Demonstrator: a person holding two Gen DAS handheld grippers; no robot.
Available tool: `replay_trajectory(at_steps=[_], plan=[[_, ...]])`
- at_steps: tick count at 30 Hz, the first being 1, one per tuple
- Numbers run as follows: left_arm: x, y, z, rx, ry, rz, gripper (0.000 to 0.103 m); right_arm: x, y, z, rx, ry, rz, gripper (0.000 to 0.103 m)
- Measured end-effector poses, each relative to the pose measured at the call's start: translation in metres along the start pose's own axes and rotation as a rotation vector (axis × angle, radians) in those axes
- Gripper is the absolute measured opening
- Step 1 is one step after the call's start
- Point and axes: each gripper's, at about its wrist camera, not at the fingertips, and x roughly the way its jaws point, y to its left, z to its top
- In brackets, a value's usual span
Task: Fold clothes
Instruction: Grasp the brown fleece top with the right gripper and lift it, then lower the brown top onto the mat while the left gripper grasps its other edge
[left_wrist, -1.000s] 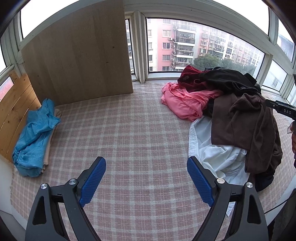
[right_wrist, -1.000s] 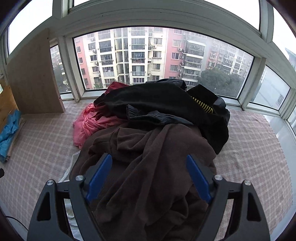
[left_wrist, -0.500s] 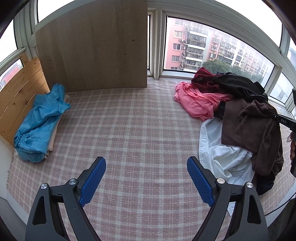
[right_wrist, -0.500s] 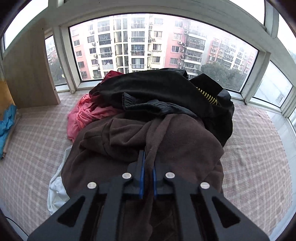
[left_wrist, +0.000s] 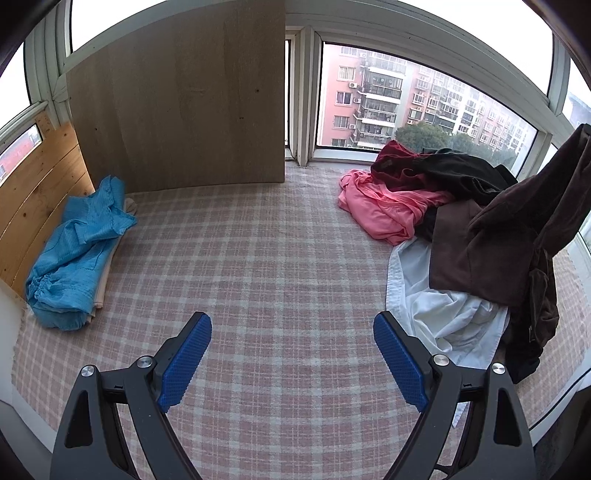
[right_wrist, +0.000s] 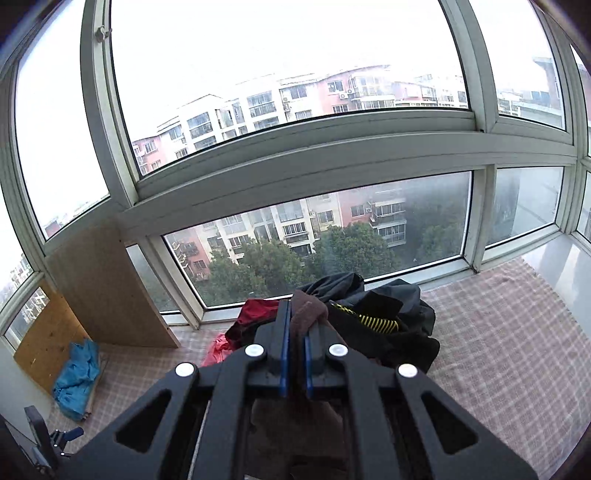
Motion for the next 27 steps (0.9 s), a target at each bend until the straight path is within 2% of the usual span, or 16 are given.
replay_trajectory(at_steps=[3,5,9,15,18,20,23,27], plan=[[-0.006,0.005,-0.003,-0.013,-0.007,-0.015,0.089,-0.009,0.049,0.010,-0.095,-0.002,0.030,0.006],[-0.011,0.011,-0.006,-0.026,-0.012,-0.027,0.089,-0.014,0.075,0.017,-0.107,0.006,0.074,0.006],[-0.022,0.026,-0.015,-0.017,-0.024,-0.038,0.089,-0.025,0.113,0.036,-0.106,-0.023,0.096,0.005],[-0.030,0.058,-0.021,-0.039,-0.027,-0.050,0.090,-0.074,0.135,0.089,-0.070,-0.144,0.055,0.005],[-0.031,0.076,-0.020,-0.074,-0.025,-0.064,0.089,-0.114,0.156,0.123,-0.098,-0.246,0.028,0.005],[-0.033,0.085,-0.018,-0.094,-0.030,-0.073,0.089,-0.136,0.174,0.147,-0.115,-0.269,0.018,0.005],[-0.037,0.092,-0.015,-0.067,-0.051,-0.051,0.089,-0.154,0.203,0.168,-0.127,-0.271,0.038,0.005],[-0.042,0.104,-0.012,-0.021,-0.072,-0.008,0.090,-0.174,0.258,0.172,-0.207,-0.298,0.090,0.005]])
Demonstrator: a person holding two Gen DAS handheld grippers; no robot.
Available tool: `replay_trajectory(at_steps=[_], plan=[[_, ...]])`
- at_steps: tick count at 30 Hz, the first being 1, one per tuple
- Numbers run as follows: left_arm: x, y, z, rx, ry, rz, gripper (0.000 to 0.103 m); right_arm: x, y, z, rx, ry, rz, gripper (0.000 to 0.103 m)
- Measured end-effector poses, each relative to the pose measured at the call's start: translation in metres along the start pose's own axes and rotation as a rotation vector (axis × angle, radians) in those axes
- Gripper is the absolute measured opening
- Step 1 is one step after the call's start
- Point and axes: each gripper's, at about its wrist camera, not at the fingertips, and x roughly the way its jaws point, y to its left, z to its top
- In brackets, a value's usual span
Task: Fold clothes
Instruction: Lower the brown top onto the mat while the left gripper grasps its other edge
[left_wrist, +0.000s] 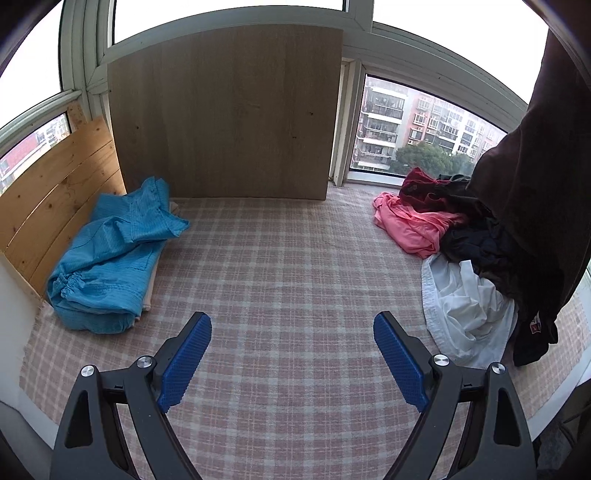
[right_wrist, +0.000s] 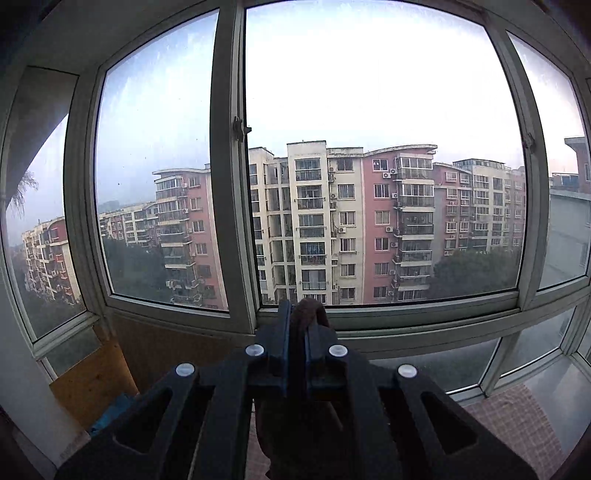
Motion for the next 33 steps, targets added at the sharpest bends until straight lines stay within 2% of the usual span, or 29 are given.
replay_trajectory(at_steps=[2,4,7,9,12,15,17,18,20,23,25,28,31,33], plan=[[-0.001,0.010,0.001,-0.006,0.000,0.002,0.089,-0.006,0.028,0.010,-0.022,-0.025,0.048,0.006],[-0.004,0.021,0.001,-0.016,-0.007,0.010,0.089,-0.005,0.055,0.015,-0.026,0.002,0.146,0.006],[-0.005,0.037,0.000,-0.027,-0.009,0.030,0.090,0.029,0.093,-0.011,-0.018,0.206,0.287,0.007],[-0.003,0.046,-0.003,-0.027,-0.001,0.056,0.090,0.060,0.115,-0.054,-0.038,0.359,0.337,0.017],[0.000,0.061,-0.008,-0.027,0.013,0.095,0.090,0.101,0.132,-0.149,-0.087,0.584,0.362,0.021],[0.003,0.075,-0.013,-0.027,0.026,0.134,0.090,0.121,0.125,-0.249,-0.110,0.766,0.367,0.021],[0.005,0.084,-0.016,-0.027,0.035,0.160,0.089,0.119,0.096,-0.294,-0.056,0.828,0.403,0.021],[0.009,0.081,-0.017,-0.008,0.044,0.165,0.089,0.114,0.080,-0.308,-0.032,0.838,0.398,0.021],[0.018,0.071,-0.016,0.025,0.064,0.155,0.089,0.107,0.052,-0.329,-0.021,0.824,0.329,0.023],[0.039,0.046,-0.012,0.069,0.109,0.073,0.090,0.116,0.006,-0.367,-0.051,0.851,0.143,0.036],[0.056,0.023,-0.011,0.099,0.138,0.014,0.089,0.125,-0.026,-0.393,-0.067,0.882,0.025,0.037],[0.079,-0.014,-0.011,0.156,0.192,-0.072,0.089,0.141,-0.072,-0.435,-0.044,0.970,-0.082,0.037],[0.098,-0.058,-0.020,0.261,0.253,-0.153,0.090,0.146,-0.101,-0.455,-0.022,0.988,-0.121,0.037],[0.114,-0.085,-0.031,0.355,0.295,-0.133,0.090,0.149,-0.118,-0.466,-0.008,0.990,-0.138,0.037]])
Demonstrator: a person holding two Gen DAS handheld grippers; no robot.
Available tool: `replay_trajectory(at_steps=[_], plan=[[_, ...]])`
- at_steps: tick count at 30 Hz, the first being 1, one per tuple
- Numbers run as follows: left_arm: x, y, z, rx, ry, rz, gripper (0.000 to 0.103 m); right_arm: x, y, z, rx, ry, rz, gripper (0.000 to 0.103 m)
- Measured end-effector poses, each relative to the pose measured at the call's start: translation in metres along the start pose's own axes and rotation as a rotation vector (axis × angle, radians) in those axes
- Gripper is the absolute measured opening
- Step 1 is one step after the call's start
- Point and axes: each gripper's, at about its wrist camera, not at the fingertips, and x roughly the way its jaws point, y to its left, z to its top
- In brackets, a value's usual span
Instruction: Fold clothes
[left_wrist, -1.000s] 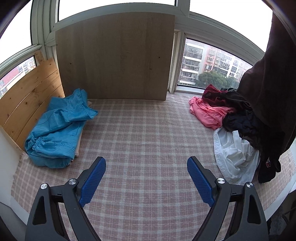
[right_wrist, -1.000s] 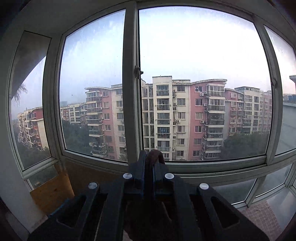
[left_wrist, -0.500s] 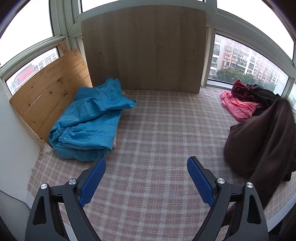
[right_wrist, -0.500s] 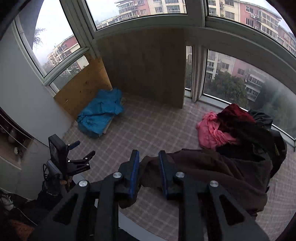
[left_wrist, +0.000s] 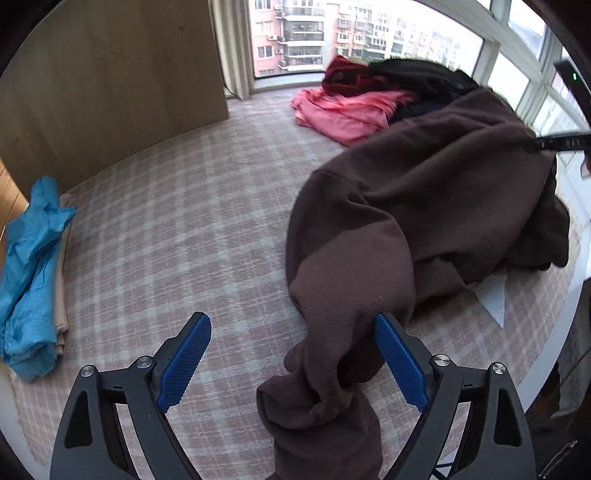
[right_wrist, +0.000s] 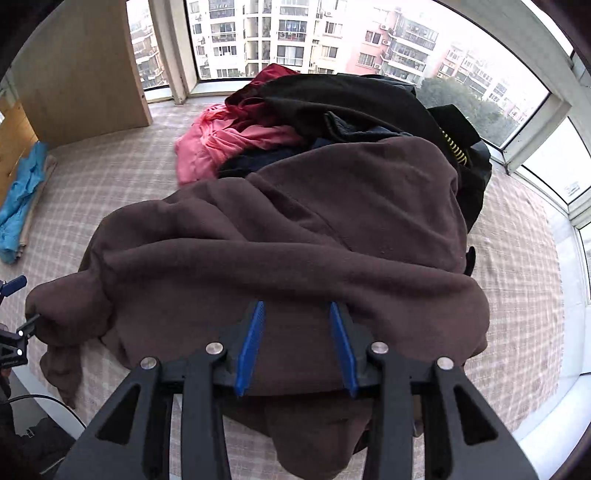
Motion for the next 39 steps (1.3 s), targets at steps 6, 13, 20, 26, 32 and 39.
replay_trajectory(at_steps=[6,13,20,26,32,39], plan=[[0.042,-0.022,0.001,0.048,0.109,-0.033,0.070,-0.009,0.009,-0.010,-0.081,-0.038,-0.087,0.037],[0.027,-0.016,-0.009,0.029,0.072,-0.049,0.015,0.003,0.007,-0.005,-0.183,-0.026,-0.145,0.043],[-0.031,0.049,-0.015,-0.171,-0.066,-0.107,0.012,0.019,0.004,0.000,-0.281,-0.005,-0.194,0.043],[-0.080,0.105,-0.012,-0.288,-0.196,-0.165,0.012,-0.004,0.035,-0.015,-0.362,0.028,-0.166,0.011],[-0.127,0.142,-0.012,-0.255,-0.286,-0.084,0.012,-0.066,0.074,-0.038,-0.348,-0.045,0.002,0.007],[-0.168,0.199,-0.066,-0.266,-0.282,0.037,0.020,-0.057,0.175,-0.099,-0.439,0.184,0.365,0.014]])
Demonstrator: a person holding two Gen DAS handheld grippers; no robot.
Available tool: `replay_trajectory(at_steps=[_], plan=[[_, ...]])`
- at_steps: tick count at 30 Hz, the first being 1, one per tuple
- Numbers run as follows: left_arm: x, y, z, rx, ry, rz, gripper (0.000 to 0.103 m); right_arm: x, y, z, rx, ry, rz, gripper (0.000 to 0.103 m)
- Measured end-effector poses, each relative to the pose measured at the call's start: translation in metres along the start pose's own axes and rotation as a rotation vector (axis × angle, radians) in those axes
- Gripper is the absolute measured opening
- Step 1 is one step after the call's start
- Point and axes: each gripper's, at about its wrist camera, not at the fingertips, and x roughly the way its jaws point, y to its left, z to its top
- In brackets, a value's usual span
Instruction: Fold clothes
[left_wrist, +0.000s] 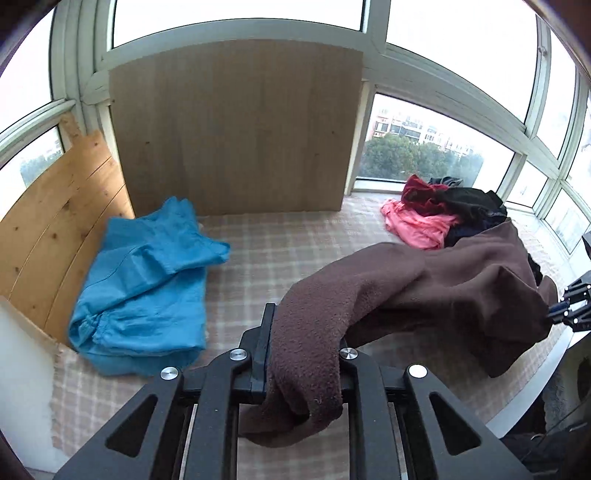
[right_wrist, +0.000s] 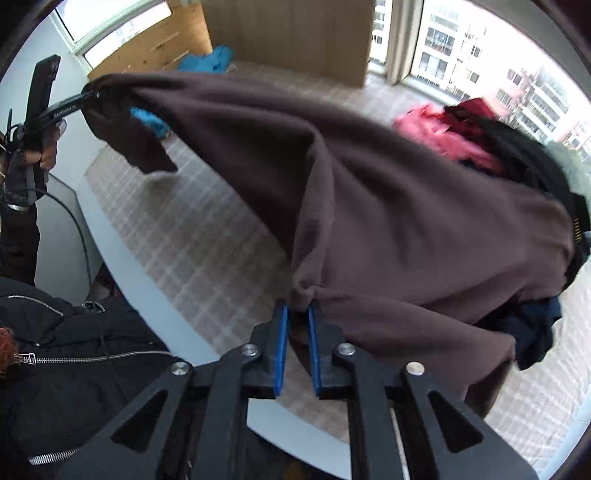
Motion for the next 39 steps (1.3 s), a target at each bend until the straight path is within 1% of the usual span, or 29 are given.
replay_trajectory(at_steps=[1,2,3,4,5,6,7,8,9,10,11,13,15,17,18,19,20,21,23,26,29,30,32,33,34,36,38,39], plan=[[0.007,0.010,-0.013,-0.011,0.047,0.017,0.027,0.015,0.006,-0.001,0.001,0.045,0.028,0.014],[0.015,0.020,-0.026,-0.021,0.094,0.035,0.030,0.028,0.007,-0.003,0.004,0.087,0.037,0.014],[0.028,0.025,-0.041,-0.011,0.160,0.074,0.033,0.042,0.008,-0.005,0.007,0.130,0.046,0.014],[0.042,0.030,-0.056,0.000,0.226,0.114,0.033,0.049,0.007,-0.006,0.011,0.158,0.040,0.014],[0.053,0.031,-0.071,0.031,0.284,0.169,0.032,0.049,0.004,-0.005,0.015,0.172,0.021,0.014],[0.063,0.031,-0.084,0.061,0.332,0.207,0.033,0.046,0.000,-0.003,0.021,0.172,0.004,0.014],[0.069,0.030,-0.092,0.072,0.364,0.210,0.033,0.035,-0.007,0.004,0.025,0.143,-0.010,0.015],[0.071,0.027,-0.098,0.076,0.379,0.201,0.033,0.021,-0.015,0.012,0.028,0.099,-0.025,0.021],[0.073,0.022,-0.096,0.084,0.377,0.192,0.033,0.008,-0.023,0.020,0.030,0.055,-0.039,0.032],[0.075,0.014,-0.090,0.097,0.358,0.186,0.031,-0.006,-0.031,0.029,0.031,0.008,-0.063,0.039],[0.076,0.003,-0.081,0.111,0.335,0.168,0.032,-0.017,-0.040,0.039,0.032,-0.037,-0.099,0.045],[0.085,-0.021,-0.059,0.147,0.294,0.111,0.041,-0.032,-0.058,0.057,0.056,-0.088,-0.162,0.045],[0.096,-0.048,-0.036,0.192,0.253,0.041,0.042,-0.034,-0.074,0.073,0.073,-0.092,-0.215,0.045],[0.110,-0.066,-0.012,0.204,0.233,-0.034,0.044,-0.028,-0.093,0.086,0.101,-0.086,-0.238,0.045],[0.119,-0.073,-0.002,0.204,0.233,-0.073,0.049,-0.024,-0.102,0.091,0.122,-0.082,-0.242,0.045],[0.129,-0.079,0.008,0.204,0.235,-0.113,0.057,-0.021,-0.112,0.097,0.142,-0.079,-0.247,0.045],[0.144,-0.087,0.013,0.217,0.256,-0.136,0.060,-0.017,-0.120,0.100,0.169,-0.074,-0.235,0.045],[0.158,-0.094,0.019,0.231,0.278,-0.158,0.061,-0.013,-0.127,0.100,0.203,-0.068,-0.205,0.045],[0.192,-0.113,0.018,0.315,0.333,-0.159,0.061,-0.005,-0.134,0.097,0.245,-0.067,-0.161,0.045],[0.216,-0.116,0.005,0.332,0.403,-0.169,0.061,0.006,-0.133,0.090,0.260,-0.080,-0.127,0.045],[0.241,-0.119,-0.008,0.349,0.472,-0.178,0.060,0.011,-0.122,0.085,0.267,-0.099,-0.108,0.045],[0.249,-0.120,-0.012,0.355,0.496,-0.182,0.057,0.011,-0.115,0.084,0.270,-0.108,-0.104,0.045],[0.265,-0.122,-0.021,0.365,0.541,-0.189,0.039,0.012,-0.101,0.086,0.281,-0.139,-0.115,0.045],[0.264,-0.118,-0.022,0.330,0.545,-0.213,0.021,0.012,-0.093,0.088,0.288,-0.159,-0.122,0.045],[0.260,-0.115,-0.024,0.302,0.538,-0.219,0.011,0.013,-0.084,0.091,0.295,-0.174,-0.121,0.045],[0.243,-0.120,-0.030,0.282,0.495,-0.264,0.001,0.019,-0.066,0.101,0.302,-0.192,-0.103,0.045],[0.225,-0.124,-0.036,0.262,0.452,-0.309,0.002,0.028,-0.048,0.112,0.311,-0.207,-0.074,0.045],[0.216,-0.126,-0.039,0.251,0.431,-0.332,0.002,0.036,-0.039,0.118,0.320,-0.209,-0.042,0.045]])
